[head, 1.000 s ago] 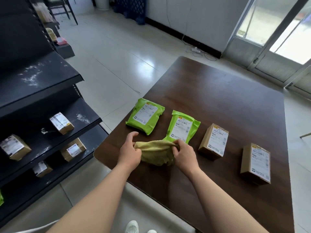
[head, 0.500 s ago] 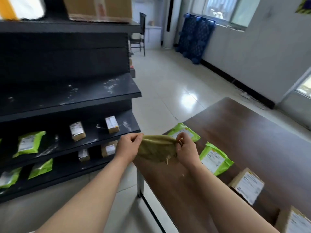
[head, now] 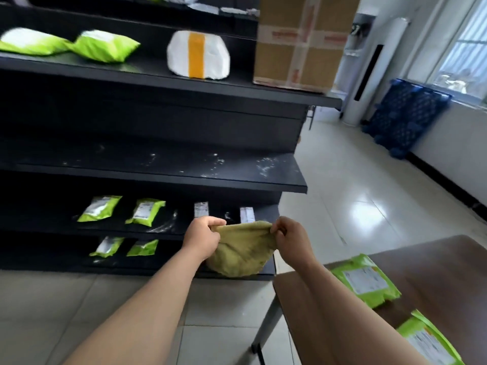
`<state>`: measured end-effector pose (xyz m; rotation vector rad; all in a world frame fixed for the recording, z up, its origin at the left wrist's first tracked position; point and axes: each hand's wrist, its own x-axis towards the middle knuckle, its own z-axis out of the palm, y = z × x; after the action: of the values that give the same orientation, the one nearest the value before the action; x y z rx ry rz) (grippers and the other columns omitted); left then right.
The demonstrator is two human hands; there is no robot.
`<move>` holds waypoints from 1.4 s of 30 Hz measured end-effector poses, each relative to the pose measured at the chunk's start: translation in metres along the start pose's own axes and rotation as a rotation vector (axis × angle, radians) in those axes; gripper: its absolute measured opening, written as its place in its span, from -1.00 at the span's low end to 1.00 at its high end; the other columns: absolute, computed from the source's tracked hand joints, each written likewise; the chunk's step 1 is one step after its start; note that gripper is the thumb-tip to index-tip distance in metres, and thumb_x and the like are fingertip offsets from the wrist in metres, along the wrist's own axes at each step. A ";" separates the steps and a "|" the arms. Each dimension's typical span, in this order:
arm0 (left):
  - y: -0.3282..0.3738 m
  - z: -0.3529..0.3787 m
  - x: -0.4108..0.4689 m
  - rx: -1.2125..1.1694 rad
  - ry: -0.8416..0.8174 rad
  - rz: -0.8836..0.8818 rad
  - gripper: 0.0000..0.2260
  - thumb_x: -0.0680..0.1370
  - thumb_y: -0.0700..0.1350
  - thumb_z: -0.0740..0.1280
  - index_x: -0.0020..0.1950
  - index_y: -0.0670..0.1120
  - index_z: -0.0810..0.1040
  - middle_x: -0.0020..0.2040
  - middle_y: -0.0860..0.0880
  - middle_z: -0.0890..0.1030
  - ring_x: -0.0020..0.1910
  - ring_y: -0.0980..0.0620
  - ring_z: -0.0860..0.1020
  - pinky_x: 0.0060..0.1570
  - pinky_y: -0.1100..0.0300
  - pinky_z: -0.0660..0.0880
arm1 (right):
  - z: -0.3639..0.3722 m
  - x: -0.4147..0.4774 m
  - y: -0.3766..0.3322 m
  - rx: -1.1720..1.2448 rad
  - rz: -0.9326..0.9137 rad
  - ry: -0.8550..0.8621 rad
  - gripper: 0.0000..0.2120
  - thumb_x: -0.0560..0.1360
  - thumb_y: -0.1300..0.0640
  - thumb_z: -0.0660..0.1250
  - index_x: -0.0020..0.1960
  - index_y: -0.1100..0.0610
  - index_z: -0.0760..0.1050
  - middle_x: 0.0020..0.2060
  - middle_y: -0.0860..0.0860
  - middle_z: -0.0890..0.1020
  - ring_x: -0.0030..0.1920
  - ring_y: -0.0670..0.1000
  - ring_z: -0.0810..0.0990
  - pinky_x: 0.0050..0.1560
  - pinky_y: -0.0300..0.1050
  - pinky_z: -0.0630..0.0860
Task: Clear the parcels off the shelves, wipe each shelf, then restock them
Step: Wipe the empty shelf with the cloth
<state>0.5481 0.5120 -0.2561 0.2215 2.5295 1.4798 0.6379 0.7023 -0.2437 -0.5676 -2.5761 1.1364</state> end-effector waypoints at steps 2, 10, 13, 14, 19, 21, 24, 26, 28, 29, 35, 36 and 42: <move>-0.009 -0.029 0.010 0.051 0.060 0.004 -0.67 0.45 -0.35 0.29 -0.03 0.07 0.64 -0.04 0.09 0.60 -0.25 0.23 0.51 -0.38 0.37 0.45 | 0.019 0.012 -0.021 0.024 -0.032 -0.027 -0.64 0.41 0.40 0.13 -0.30 -0.03 0.49 -0.30 -0.08 0.57 -0.25 0.00 0.53 -0.26 -0.11 0.50; -0.053 -0.164 0.062 0.184 0.194 0.016 -0.91 0.50 -0.18 0.40 -0.14 0.01 0.58 -0.12 0.08 0.56 -0.20 0.18 0.47 -0.38 0.37 0.30 | 0.127 0.064 -0.124 0.055 -0.138 -0.134 -0.72 0.53 0.31 0.16 -0.07 0.03 0.59 -0.20 -0.09 0.61 -0.31 -0.13 0.51 -0.42 -0.42 0.38; -0.073 -0.215 0.083 0.207 0.165 0.028 -0.97 0.52 -0.14 0.39 -0.11 -0.03 0.57 -0.08 0.05 0.56 -0.09 0.08 0.50 -0.29 0.30 0.33 | 0.163 0.081 -0.163 0.046 -0.164 -0.157 -0.72 0.52 0.31 0.15 -0.07 0.04 0.58 -0.18 -0.07 0.63 -0.29 -0.10 0.52 -0.40 -0.40 0.41; -0.081 -0.235 0.092 0.213 0.157 0.035 -0.97 0.52 -0.13 0.38 -0.10 -0.03 0.56 -0.09 0.05 0.56 -0.08 0.08 0.51 -0.28 0.31 0.33 | 0.179 0.088 -0.178 0.048 -0.174 -0.172 -0.72 0.51 0.33 0.14 -0.09 0.05 0.57 -0.18 -0.07 0.63 -0.30 -0.10 0.52 -0.40 -0.39 0.40; -0.111 -0.309 0.126 0.244 0.118 0.051 -0.94 0.53 -0.05 0.38 -0.10 0.01 0.52 -0.13 0.07 0.54 -0.16 0.12 0.50 -0.27 0.28 0.37 | 0.238 0.115 -0.230 0.071 -0.165 -0.188 -0.64 0.45 0.39 0.12 -0.27 0.02 0.54 -0.26 -0.14 0.61 -0.49 -0.17 0.39 -0.49 -0.39 0.33; -0.123 -0.334 0.139 0.267 0.064 0.062 -0.95 0.52 -0.04 0.39 -0.11 0.05 0.54 -0.10 0.09 0.56 -0.10 0.11 0.52 -0.16 0.25 0.39 | 0.260 0.127 -0.245 0.089 -0.152 -0.185 -0.64 0.45 0.39 0.12 -0.26 0.02 0.56 -0.27 -0.11 0.62 -0.54 -0.17 0.37 -0.50 -0.32 0.34; -0.140 -0.362 0.154 0.272 0.014 0.065 -0.98 0.54 -0.07 0.38 -0.10 0.03 0.59 -0.13 0.14 0.57 -0.07 0.13 0.53 -0.13 0.29 0.38 | 0.287 0.141 -0.265 0.109 -0.150 -0.179 -0.64 0.49 0.37 0.13 -0.21 0.01 0.58 -0.24 -0.07 0.64 -0.57 -0.19 0.39 -0.51 -0.33 0.35; -0.151 -0.375 0.164 0.261 0.018 0.036 -0.93 0.56 -0.06 0.34 -0.03 -0.02 0.59 -0.09 0.11 0.57 -0.06 0.14 0.52 -0.12 0.26 0.38 | 0.305 0.150 -0.277 0.108 -0.153 -0.193 -0.64 0.52 0.36 0.14 -0.18 -0.02 0.58 -0.23 -0.09 0.63 -0.59 -0.21 0.39 -0.54 -0.38 0.31; -0.159 -0.385 0.176 0.200 0.029 0.000 -0.93 0.58 -0.06 0.31 -0.03 -0.03 0.56 -0.09 0.08 0.58 -0.10 0.14 0.52 -0.18 0.28 0.38 | 0.320 0.161 -0.285 0.109 -0.164 -0.222 -0.64 0.54 0.36 0.13 -0.12 0.00 0.60 -0.22 -0.06 0.63 -0.62 -0.21 0.38 -0.56 -0.40 0.27; -0.162 -0.389 0.181 0.165 0.034 -0.010 -0.92 0.58 -0.06 0.29 -0.03 -0.03 0.55 -0.09 0.06 0.58 -0.10 0.12 0.53 -0.19 0.29 0.39 | 0.327 0.167 -0.288 0.109 -0.163 -0.232 -0.64 0.54 0.36 0.13 -0.08 0.02 0.62 -0.20 -0.05 0.63 -0.62 -0.21 0.38 -0.56 -0.40 0.27; -0.171 -0.404 0.222 -0.058 0.017 -0.077 -0.89 0.61 -0.09 0.24 0.04 -0.07 0.54 -0.01 -0.12 0.59 -0.05 -0.03 0.53 0.01 0.13 0.45 | 0.363 0.207 -0.300 0.122 -0.174 -0.316 -0.79 0.43 0.18 0.42 0.05 0.02 0.60 -0.02 -0.07 0.62 -0.29 -0.21 0.54 -0.38 -0.46 0.41; -0.171 -0.406 0.231 -0.095 0.010 -0.085 -0.88 0.62 -0.09 0.23 0.04 -0.07 0.53 -0.03 -0.13 0.57 -0.08 -0.02 0.51 -0.01 0.11 0.44 | 0.369 0.216 -0.302 0.125 -0.165 -0.332 -0.77 0.37 0.15 0.49 0.00 -0.02 0.56 -0.05 -0.07 0.60 -0.32 -0.20 0.53 -0.42 -0.44 0.41; -0.172 -0.423 0.300 -0.206 0.041 -0.140 -0.91 0.59 -0.13 0.28 0.05 -0.02 0.57 0.01 -0.01 0.61 -0.04 0.11 0.57 -0.08 0.29 0.47 | 0.397 0.282 -0.313 0.141 -0.112 -0.469 -0.67 0.34 0.21 0.44 0.03 -0.05 0.47 -0.06 -0.03 0.57 -0.33 -0.05 0.58 -0.38 -0.23 0.53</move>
<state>0.1482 0.1409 -0.2342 -0.0169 2.3459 1.6872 0.1560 0.3814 -0.2459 -0.1299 -2.8244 1.5479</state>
